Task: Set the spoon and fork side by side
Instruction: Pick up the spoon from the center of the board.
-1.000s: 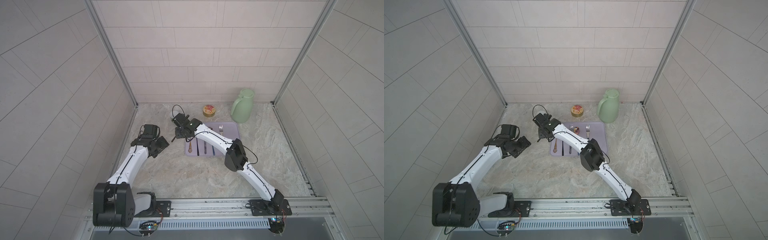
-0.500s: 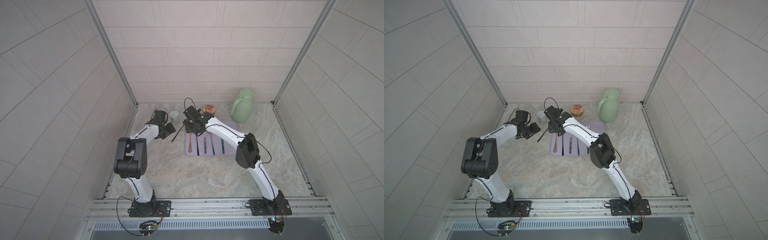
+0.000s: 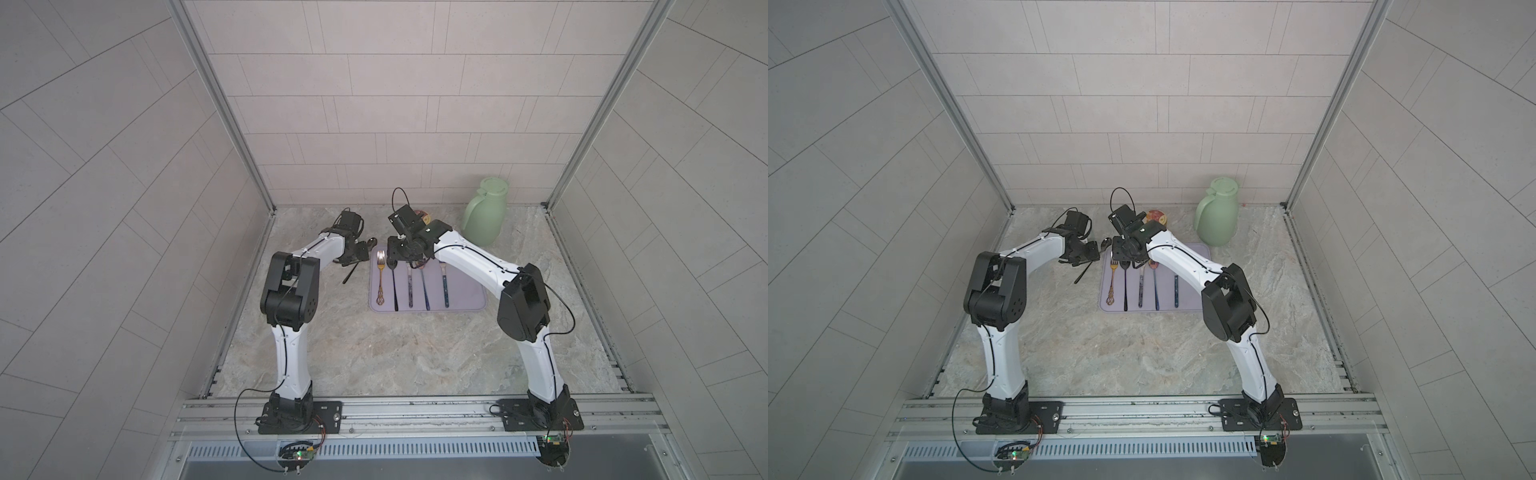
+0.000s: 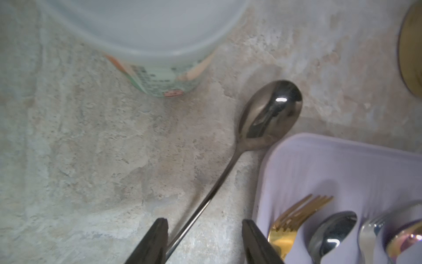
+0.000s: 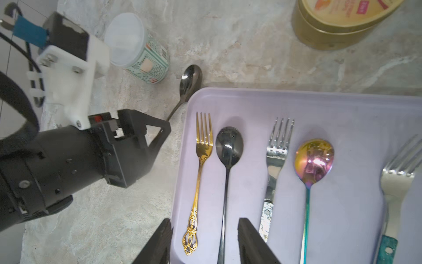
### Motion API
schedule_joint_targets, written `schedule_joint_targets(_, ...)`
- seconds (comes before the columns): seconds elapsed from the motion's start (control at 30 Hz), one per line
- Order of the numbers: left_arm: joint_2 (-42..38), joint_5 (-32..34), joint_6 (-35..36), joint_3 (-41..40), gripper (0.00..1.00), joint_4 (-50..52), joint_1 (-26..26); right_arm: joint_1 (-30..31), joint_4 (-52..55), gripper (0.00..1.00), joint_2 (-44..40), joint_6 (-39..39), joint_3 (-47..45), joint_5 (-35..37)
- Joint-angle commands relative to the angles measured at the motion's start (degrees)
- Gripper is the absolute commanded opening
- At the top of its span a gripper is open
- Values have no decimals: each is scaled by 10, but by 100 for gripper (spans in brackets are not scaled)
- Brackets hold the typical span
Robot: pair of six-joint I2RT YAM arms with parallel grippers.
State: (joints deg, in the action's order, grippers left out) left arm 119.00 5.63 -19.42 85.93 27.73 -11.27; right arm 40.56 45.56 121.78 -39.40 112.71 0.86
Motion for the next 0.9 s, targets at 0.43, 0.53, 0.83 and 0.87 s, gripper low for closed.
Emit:
schedule_joint_targets(0.43,74,-17,19,74,32,70,1,-26,-42,51,-74,8,-75,-19)
schedule_joint_targets(0.53,74,-14,17,75,19,72,0,-31,-47,51,-80,7,-88,-25)
schedule_joint_targets(0.83,23,-21,17,37,5,66,-1,-40,-62,51,-104,3,-120,-38)
schedule_joint_targets(0.87,13,-21,14,31,4,65,-3,-41,-66,51,-107,2,-125,-42)
